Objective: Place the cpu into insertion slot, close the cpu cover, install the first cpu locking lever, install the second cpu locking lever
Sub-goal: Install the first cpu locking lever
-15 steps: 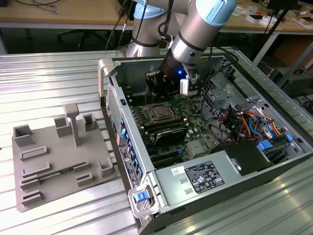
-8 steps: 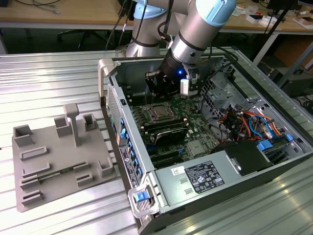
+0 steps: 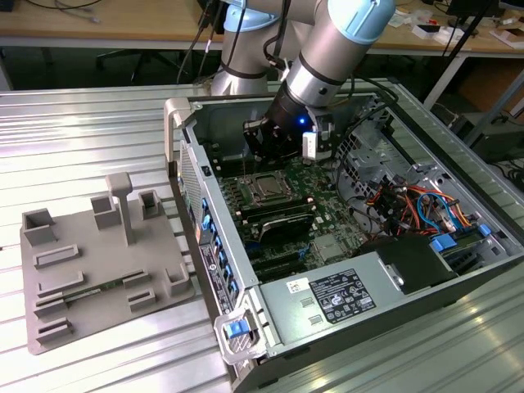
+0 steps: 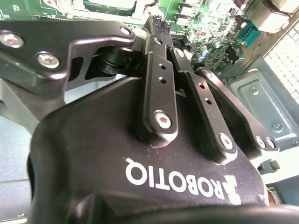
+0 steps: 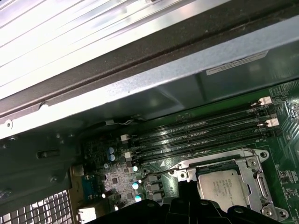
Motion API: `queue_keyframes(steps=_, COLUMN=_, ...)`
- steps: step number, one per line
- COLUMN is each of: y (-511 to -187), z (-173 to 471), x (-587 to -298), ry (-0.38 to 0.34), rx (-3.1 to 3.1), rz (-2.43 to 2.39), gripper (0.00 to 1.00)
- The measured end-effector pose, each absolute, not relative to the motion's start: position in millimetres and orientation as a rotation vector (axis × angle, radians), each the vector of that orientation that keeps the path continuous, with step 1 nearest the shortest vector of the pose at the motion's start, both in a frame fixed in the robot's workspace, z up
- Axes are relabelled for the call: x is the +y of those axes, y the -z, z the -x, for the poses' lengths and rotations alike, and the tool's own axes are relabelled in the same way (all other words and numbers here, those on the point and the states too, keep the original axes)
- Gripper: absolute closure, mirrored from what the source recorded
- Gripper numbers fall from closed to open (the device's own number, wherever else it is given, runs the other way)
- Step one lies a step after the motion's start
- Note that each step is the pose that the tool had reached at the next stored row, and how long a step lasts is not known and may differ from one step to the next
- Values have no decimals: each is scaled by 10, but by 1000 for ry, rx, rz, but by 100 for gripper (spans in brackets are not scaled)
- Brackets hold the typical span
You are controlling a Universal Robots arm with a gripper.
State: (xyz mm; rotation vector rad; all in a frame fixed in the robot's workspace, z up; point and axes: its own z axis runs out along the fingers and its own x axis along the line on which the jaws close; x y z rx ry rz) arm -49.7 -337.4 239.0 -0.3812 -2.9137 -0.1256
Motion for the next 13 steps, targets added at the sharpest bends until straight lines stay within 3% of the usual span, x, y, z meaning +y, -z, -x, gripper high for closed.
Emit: queue_keyframes(steps=13, y=-2390, z=497, x=-3374, ry=121, rx=-2919, rz=328, gripper=89)
